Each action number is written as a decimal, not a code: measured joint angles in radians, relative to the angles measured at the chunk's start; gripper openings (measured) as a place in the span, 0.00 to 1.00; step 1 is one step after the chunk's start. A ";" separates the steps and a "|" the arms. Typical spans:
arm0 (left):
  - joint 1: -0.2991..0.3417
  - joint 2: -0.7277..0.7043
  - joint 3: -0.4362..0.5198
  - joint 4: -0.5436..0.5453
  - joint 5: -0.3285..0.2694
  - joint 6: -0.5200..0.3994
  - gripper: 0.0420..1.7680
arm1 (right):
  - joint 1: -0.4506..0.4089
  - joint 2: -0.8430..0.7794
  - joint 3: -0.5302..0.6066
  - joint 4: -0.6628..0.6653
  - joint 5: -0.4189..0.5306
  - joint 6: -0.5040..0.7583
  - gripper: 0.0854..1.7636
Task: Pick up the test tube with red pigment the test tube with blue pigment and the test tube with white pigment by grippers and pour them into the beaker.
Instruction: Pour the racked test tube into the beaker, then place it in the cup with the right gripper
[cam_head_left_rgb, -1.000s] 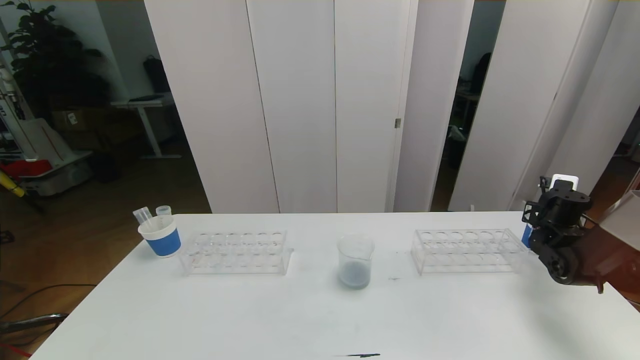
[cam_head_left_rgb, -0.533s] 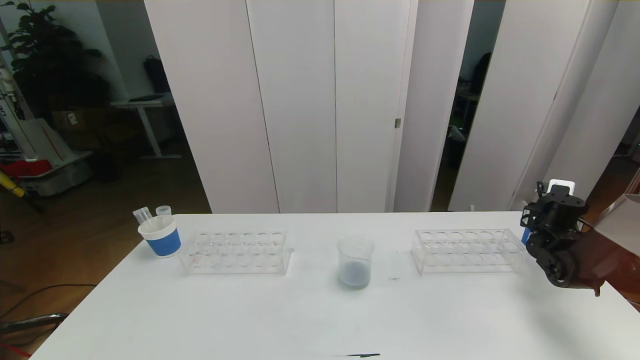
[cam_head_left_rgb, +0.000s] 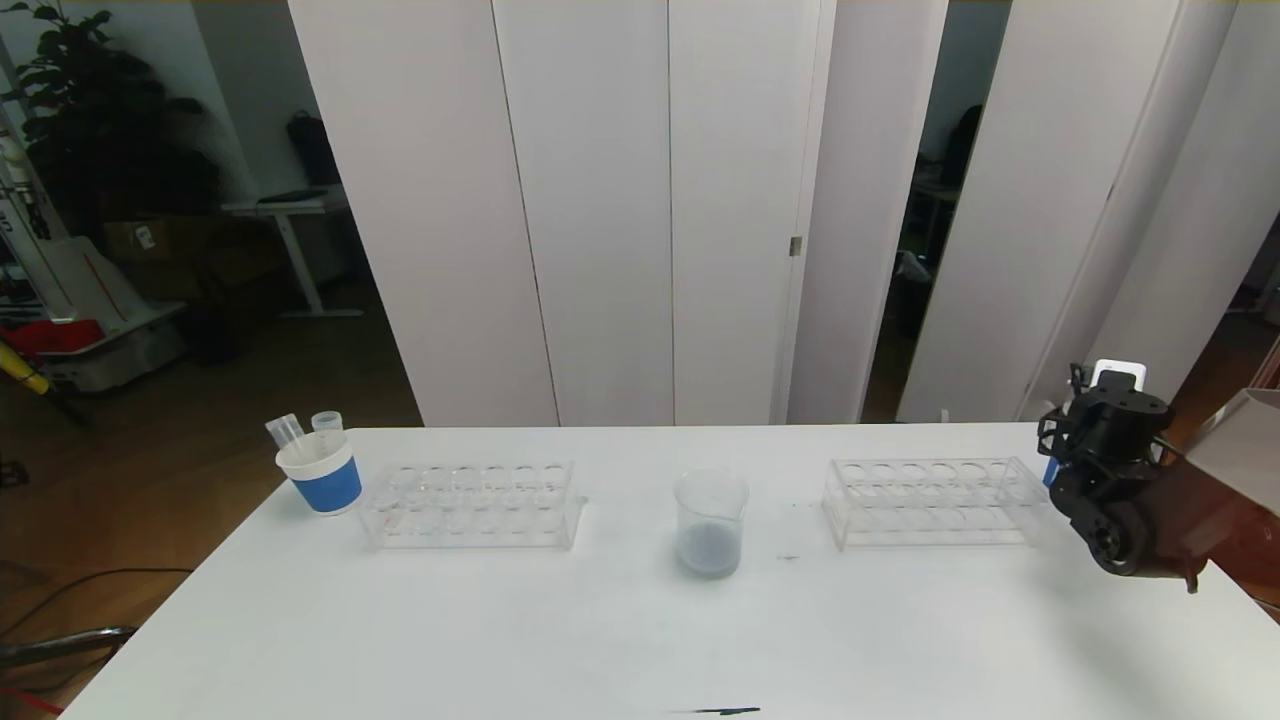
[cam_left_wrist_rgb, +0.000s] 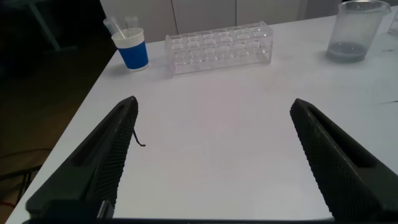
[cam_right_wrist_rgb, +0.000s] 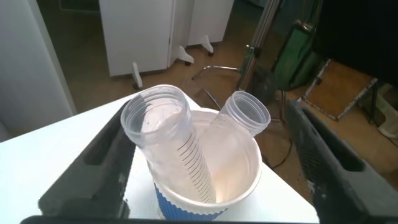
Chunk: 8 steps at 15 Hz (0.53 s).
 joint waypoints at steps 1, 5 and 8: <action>0.000 0.000 0.000 0.000 0.000 0.000 0.99 | 0.001 -0.001 0.000 -0.001 -0.001 -0.001 0.99; 0.000 0.000 0.000 0.000 0.000 0.000 0.99 | 0.004 -0.007 0.000 -0.048 0.002 -0.014 0.99; 0.000 0.000 0.000 0.000 0.000 0.000 0.99 | 0.006 -0.019 -0.016 -0.049 0.003 -0.025 0.99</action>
